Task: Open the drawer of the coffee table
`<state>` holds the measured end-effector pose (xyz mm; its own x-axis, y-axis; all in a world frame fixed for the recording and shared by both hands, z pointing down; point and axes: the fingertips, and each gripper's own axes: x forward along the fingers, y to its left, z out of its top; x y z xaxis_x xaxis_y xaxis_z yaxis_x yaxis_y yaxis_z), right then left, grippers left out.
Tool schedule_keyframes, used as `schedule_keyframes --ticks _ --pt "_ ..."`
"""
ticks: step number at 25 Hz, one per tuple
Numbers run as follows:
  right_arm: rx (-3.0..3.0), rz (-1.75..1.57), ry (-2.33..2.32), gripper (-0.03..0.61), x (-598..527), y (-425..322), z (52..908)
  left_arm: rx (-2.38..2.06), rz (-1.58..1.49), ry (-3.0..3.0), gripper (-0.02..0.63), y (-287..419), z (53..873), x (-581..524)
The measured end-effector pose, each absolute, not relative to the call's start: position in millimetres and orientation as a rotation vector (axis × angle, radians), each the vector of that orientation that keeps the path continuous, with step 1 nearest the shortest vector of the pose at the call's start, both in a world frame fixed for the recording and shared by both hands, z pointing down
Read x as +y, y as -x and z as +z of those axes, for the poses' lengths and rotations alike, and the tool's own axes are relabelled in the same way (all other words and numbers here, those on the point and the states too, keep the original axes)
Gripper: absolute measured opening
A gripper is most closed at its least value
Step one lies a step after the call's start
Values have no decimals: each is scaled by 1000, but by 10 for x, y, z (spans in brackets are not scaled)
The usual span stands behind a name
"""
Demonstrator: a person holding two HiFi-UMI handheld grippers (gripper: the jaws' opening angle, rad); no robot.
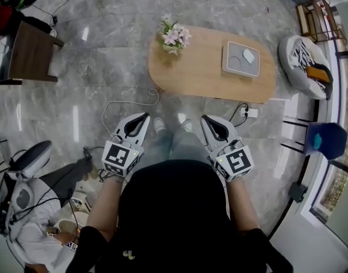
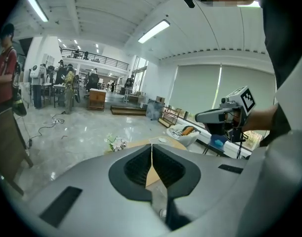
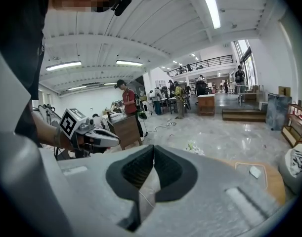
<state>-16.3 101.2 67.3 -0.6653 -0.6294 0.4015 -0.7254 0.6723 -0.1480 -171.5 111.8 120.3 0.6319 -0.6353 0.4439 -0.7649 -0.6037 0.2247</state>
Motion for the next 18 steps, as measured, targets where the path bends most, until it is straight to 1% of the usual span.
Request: schedule_keyframes --ticks 5,18 --pt "-2556 492 -1079 0 978 72 973 -1110 543 -2469 14 1651 1510 1035" --pt "-2469 617 -1036 0 874 -24 2031 -985 700 -2415 15 1513 2744 1037"
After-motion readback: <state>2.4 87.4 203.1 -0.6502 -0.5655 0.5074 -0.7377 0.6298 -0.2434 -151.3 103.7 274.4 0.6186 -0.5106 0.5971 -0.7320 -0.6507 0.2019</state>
